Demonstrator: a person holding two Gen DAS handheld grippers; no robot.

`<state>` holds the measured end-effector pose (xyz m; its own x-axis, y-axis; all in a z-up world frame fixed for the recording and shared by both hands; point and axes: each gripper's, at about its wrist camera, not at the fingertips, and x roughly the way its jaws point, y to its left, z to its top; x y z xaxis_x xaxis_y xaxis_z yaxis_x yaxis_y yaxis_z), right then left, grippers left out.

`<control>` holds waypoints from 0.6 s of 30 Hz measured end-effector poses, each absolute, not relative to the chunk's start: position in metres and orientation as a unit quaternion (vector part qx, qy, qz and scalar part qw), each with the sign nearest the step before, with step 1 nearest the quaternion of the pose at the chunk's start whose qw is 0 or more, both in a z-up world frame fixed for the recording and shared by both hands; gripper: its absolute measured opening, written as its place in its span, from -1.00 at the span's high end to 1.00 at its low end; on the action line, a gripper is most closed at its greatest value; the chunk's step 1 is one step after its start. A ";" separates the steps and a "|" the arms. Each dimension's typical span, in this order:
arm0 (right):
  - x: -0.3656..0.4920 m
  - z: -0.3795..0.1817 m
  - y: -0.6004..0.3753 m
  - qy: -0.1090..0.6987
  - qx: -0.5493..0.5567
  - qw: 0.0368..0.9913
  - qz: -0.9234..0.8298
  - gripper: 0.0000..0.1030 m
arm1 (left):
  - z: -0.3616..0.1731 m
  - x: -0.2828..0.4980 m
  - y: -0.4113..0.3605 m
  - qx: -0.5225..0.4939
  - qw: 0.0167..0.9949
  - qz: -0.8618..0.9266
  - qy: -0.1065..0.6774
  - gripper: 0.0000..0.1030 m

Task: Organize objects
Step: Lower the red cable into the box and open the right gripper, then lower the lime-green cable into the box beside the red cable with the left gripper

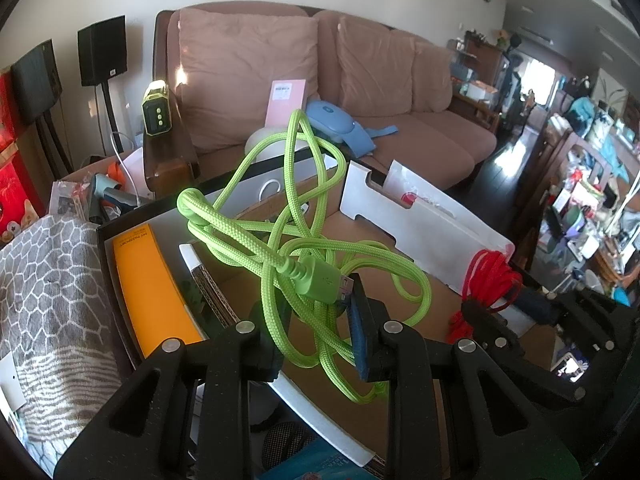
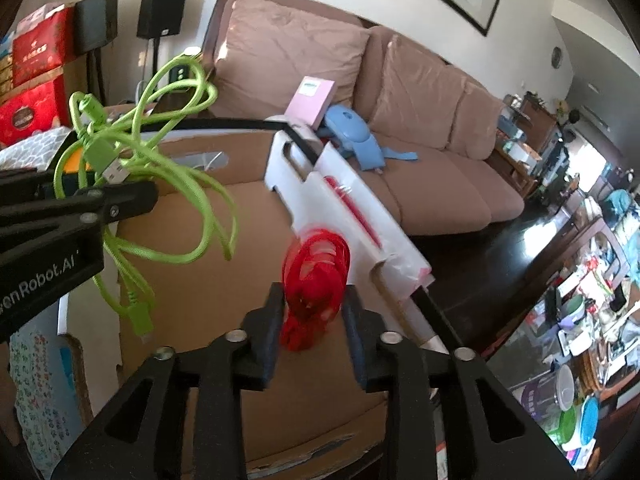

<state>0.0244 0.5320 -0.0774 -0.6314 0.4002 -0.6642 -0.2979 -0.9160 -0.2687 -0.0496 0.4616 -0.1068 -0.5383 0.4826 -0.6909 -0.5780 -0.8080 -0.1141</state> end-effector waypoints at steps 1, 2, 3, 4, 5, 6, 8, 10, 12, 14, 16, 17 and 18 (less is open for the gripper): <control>0.026 -0.076 0.533 -0.062 -0.378 0.195 0.903 0.26 | -0.108 -0.050 0.462 -0.373 0.303 0.874 0.065 0.53; 0.027 -0.074 0.535 -0.054 -0.374 0.194 0.905 0.25 | -0.109 -0.049 0.462 -0.373 0.303 0.874 0.066 0.53; 0.029 -0.071 0.537 -0.045 -0.369 0.194 0.908 0.23 | -0.109 -0.048 0.462 -0.373 0.303 0.874 0.065 0.53; 0.030 -0.069 0.539 -0.036 -0.366 0.195 0.909 0.17 | -0.110 -0.047 0.462 -0.373 0.303 0.875 0.065 0.53; 0.031 -0.067 0.541 -0.030 -0.362 0.199 0.910 0.13 | -0.110 -0.049 0.461 -0.373 0.303 0.874 0.065 0.53; 0.032 -0.065 0.543 -0.025 -0.358 0.203 0.911 0.03 | -0.110 -0.048 0.461 -0.374 0.303 0.874 0.065 0.53; 0.034 -0.061 0.548 -0.011 -0.349 0.213 0.912 -0.01 | -0.111 -0.047 0.461 -0.375 0.302 0.874 0.065 0.53; 0.037 -0.057 0.553 0.005 -0.342 0.219 0.914 -0.08 | -0.111 -0.047 0.461 -0.375 0.301 0.874 0.065 0.53; 0.040 -0.054 0.561 0.031 -0.334 0.225 0.915 -0.09 | -0.110 -0.048 0.461 -0.375 0.301 0.874 0.066 0.52; 0.043 -0.051 0.568 0.047 -0.329 0.236 0.913 -0.09 | -0.110 -0.050 0.463 -0.377 0.299 0.874 0.071 0.52; 0.046 -0.049 0.574 0.059 -0.325 0.245 0.911 -0.09 | -0.110 -0.052 0.464 -0.381 0.295 0.873 0.076 0.52; 0.047 -0.048 0.578 0.067 -0.323 0.248 0.911 -0.09 | -0.110 -0.051 0.464 -0.382 0.294 0.873 0.077 0.52; 0.049 -0.048 0.581 0.073 -0.322 0.249 0.910 -0.09 | -0.110 -0.051 0.464 -0.383 0.291 0.873 0.076 0.52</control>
<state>0.0491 0.5809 -0.0481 -0.6684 0.4066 -0.6228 -0.5007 -0.8652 -0.0275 -0.0509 0.4640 -0.1102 -0.5364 0.4502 -0.7139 -0.5670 -0.8187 -0.0904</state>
